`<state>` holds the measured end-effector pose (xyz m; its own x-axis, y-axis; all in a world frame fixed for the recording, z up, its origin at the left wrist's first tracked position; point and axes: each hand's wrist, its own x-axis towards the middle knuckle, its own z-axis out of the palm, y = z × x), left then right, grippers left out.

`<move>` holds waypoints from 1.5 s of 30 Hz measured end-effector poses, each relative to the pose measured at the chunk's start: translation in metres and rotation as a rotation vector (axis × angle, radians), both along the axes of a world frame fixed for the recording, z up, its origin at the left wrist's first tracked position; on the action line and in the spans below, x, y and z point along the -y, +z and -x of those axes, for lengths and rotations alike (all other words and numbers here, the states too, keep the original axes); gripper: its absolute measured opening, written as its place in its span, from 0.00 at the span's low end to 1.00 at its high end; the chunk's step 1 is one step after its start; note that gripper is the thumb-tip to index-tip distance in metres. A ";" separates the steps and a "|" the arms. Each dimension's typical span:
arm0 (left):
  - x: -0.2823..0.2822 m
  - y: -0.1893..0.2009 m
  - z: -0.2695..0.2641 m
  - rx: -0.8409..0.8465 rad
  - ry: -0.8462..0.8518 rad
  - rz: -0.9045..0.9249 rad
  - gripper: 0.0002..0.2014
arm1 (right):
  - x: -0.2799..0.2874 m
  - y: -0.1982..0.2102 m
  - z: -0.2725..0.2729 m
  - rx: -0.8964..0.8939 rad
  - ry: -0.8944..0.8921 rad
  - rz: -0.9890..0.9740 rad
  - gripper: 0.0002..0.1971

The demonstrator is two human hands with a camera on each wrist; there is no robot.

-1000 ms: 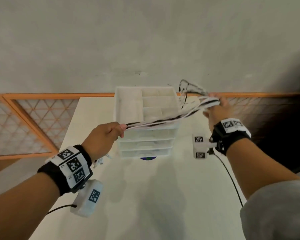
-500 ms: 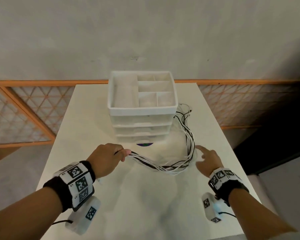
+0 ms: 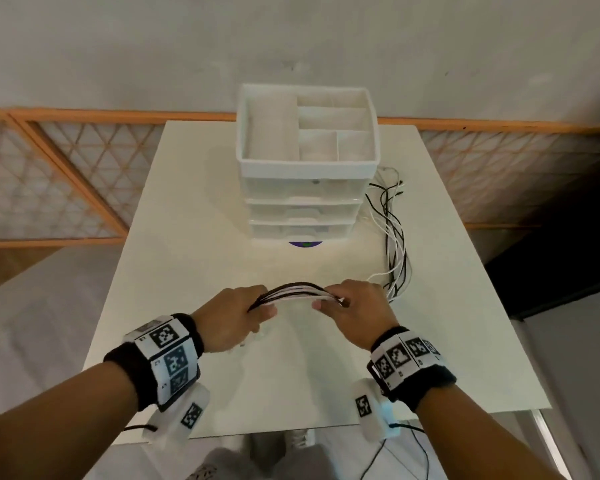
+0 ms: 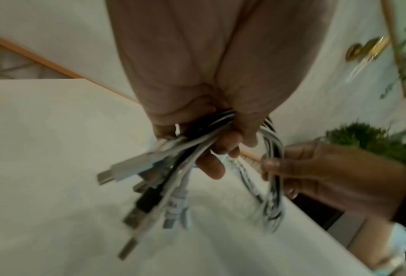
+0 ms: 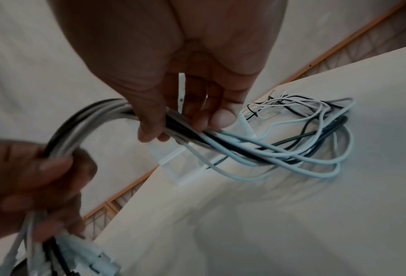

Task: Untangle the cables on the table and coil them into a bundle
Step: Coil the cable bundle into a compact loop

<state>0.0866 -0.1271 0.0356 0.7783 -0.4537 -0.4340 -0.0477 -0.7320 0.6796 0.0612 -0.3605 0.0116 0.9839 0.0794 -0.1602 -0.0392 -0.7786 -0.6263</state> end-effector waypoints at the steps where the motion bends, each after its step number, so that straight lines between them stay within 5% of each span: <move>1: -0.007 -0.006 0.005 -0.019 -0.012 -0.034 0.14 | -0.006 -0.001 0.004 -0.056 0.013 0.059 0.11; 3: -0.014 -0.012 0.012 -0.031 -0.041 -0.088 0.12 | -0.024 0.001 0.013 -0.143 0.060 0.301 0.13; 5: -0.014 -0.015 0.015 0.001 -0.109 -0.126 0.11 | -0.048 0.003 0.019 -0.044 0.148 0.463 0.21; 8: -0.015 -0.015 0.016 0.060 -0.178 -0.136 0.12 | -0.089 0.013 0.019 -0.001 0.256 0.287 0.34; 13: -0.049 -0.016 0.013 0.191 -0.166 -0.142 0.05 | -0.100 0.019 0.010 -0.077 0.011 -0.122 0.20; 21: -0.057 -0.009 0.015 0.059 -0.243 -0.116 0.10 | -0.113 0.020 0.021 -0.115 0.208 -0.043 0.24; 23: -0.059 0.002 0.012 0.056 -0.185 -0.046 0.06 | -0.109 0.022 0.017 -0.055 0.188 -0.153 0.22; 26: -0.069 0.014 0.004 -0.001 0.011 0.150 0.16 | -0.097 0.028 0.014 0.022 0.148 -0.331 0.15; 30: -0.067 0.014 0.007 -0.418 0.443 0.662 0.34 | -0.086 0.034 0.011 0.078 0.101 -0.496 0.12; 33: -0.054 0.014 0.008 -0.604 0.580 0.872 0.43 | -0.082 0.037 0.007 0.067 0.113 -0.552 0.13; 40: -0.035 0.038 0.007 -0.329 0.619 0.640 0.36 | -0.082 0.035 0.006 0.052 0.205 -0.405 0.17; 45: -0.032 0.043 0.007 -0.303 0.557 0.584 0.38 | -0.093 0.031 0.008 0.285 0.241 -0.424 0.16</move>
<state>0.0798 -0.0950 0.0789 0.8422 -0.2550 -0.4750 0.4586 -0.1244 0.8799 0.0528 -0.2679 0.0422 0.9294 0.3072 0.2045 0.3257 -0.4223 -0.8459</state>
